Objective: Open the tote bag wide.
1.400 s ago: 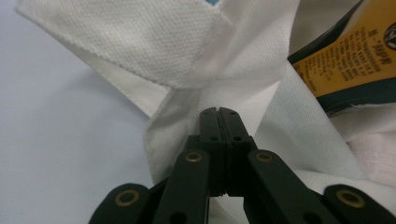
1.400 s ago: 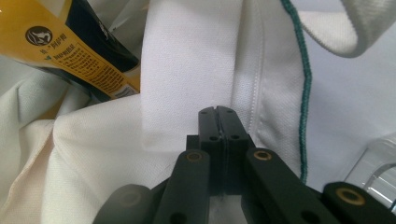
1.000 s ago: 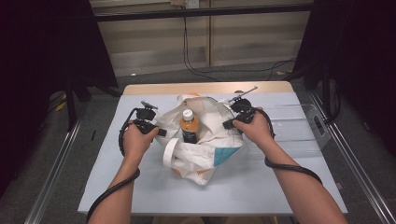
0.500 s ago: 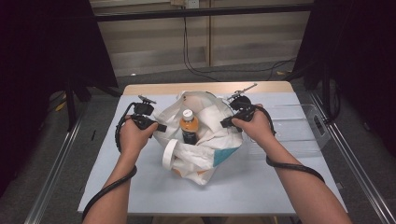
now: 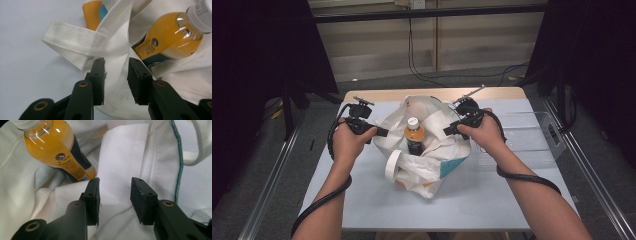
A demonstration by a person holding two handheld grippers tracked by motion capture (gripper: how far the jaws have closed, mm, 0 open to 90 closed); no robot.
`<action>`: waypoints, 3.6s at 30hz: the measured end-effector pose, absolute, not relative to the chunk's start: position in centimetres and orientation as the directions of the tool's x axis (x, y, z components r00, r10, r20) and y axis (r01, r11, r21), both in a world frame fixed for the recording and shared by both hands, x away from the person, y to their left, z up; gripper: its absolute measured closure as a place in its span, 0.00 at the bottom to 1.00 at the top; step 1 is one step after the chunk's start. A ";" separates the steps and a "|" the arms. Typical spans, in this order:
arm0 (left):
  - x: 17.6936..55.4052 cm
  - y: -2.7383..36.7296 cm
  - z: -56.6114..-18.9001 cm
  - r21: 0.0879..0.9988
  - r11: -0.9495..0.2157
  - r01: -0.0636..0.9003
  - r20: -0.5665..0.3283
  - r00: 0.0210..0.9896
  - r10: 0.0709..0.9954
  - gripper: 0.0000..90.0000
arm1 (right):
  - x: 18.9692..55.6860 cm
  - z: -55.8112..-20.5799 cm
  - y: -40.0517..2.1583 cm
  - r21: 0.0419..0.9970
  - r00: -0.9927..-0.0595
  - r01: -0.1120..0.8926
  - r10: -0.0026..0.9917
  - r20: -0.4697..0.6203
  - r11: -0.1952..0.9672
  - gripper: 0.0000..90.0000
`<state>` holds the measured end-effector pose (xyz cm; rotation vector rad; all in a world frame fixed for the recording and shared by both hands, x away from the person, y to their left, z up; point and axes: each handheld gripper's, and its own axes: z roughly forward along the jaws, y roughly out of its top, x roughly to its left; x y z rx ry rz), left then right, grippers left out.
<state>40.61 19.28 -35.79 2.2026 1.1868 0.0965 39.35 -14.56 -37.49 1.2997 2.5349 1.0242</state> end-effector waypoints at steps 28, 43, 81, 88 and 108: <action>39.6 22.4 -35.9 0.571 -0.336 0.749 -0.206 0.527 0.825 0.36 | 38.9 -36.7 -12.0 0.602 -0.678 0.650 0.711 0.184 0.464 0.33; 38.9 23.8 -36.1 0.593 -0.294 0.750 -0.207 0.495 0.844 0.18 | 38.8 -36.8 -11.2 0.599 -0.698 0.637 0.693 0.180 0.486 0.28; 37.0 26.2 -40.7 0.554 -0.307 0.774 -0.221 0.493 0.842 0.10 | 39.3 -37.1 -9.2 0.586 -0.740 0.607 0.652 0.169 0.537 0.26; 36.7 26.2 -41.2 0.558 -0.294 0.776 -0.231 0.486 0.843 0.10 | 39.5 -37.1 -9.0 0.591 -0.753 0.589 0.639 0.155 0.551 0.25; 36.2 26.0 -42.6 0.564 -0.290 0.773 -0.245 0.492 0.835 0.10 | 39.7 -37.1 -7.7 0.590 -0.770 0.572 0.620 0.149 0.569 0.23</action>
